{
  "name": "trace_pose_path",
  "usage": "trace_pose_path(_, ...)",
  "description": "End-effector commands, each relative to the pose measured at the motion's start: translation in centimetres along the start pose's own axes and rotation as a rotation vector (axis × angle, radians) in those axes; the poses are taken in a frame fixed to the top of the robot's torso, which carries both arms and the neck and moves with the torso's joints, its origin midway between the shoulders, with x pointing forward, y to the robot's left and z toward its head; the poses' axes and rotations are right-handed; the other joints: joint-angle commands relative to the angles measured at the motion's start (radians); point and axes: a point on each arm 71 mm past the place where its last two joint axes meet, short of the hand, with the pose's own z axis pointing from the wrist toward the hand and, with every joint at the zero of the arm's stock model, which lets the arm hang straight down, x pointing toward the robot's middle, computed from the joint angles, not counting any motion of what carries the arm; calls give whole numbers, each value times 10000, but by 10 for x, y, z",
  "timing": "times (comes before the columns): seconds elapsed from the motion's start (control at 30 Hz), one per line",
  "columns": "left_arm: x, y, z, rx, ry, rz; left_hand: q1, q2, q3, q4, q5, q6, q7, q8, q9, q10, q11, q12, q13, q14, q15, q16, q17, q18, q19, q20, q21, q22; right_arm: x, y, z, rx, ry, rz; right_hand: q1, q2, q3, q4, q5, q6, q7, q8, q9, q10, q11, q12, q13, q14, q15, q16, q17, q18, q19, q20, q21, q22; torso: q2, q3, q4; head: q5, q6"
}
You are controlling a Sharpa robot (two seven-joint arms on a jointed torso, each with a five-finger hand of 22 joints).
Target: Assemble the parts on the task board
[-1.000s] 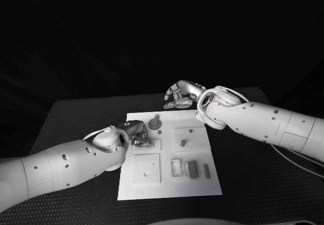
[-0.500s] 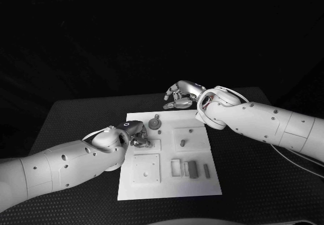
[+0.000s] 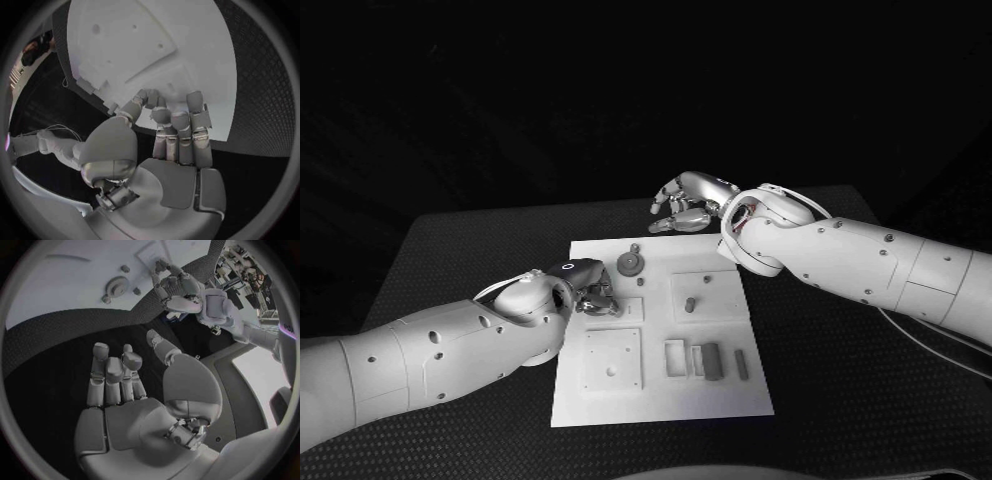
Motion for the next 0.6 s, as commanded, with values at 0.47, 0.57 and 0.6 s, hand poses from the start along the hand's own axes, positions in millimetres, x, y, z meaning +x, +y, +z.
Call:
trace_pose_path(0.47,4,3,-6,-179,362,-466,-391,168,-139,188,43,33,41,-92,-54,6,35,35,-26,-49,-25,79,-79,-105,64,-37,-106,6,2,0,0,-48,105,22,-111,18,7,91,22,-35,30,-49,1,-74,1,-58,-13,-40,25,-60,-15,157,-35,1,-33,54,1,2,5,-22,-8)
trace_pose_path(0.57,4,4,-6,-236,365,-509,-429,177,-146,212,42,35,41,-100,-59,4,35,37,-27,-49,-27,86,-86,-105,66,-39,-115,7,2,0,0,-44,101,23,-112,18,7,93,22,-35,30,-49,1,-75,1,-58,-13,-40,25,-60,-15,157,-35,1,-33,54,2,1,4,-23,-12)
trace_pose_path(0.6,4,5,-6,-249,366,-514,-443,182,-147,222,43,36,41,-103,-61,3,34,38,-28,-50,-28,88,-88,-105,68,-40,-117,8,2,0,0,-46,102,24,-112,18,7,93,22,-35,30,-49,1,-75,1,-57,-13,-40,25,-60,-15,157,-35,1,-33,54,2,2,3,-19,-7)
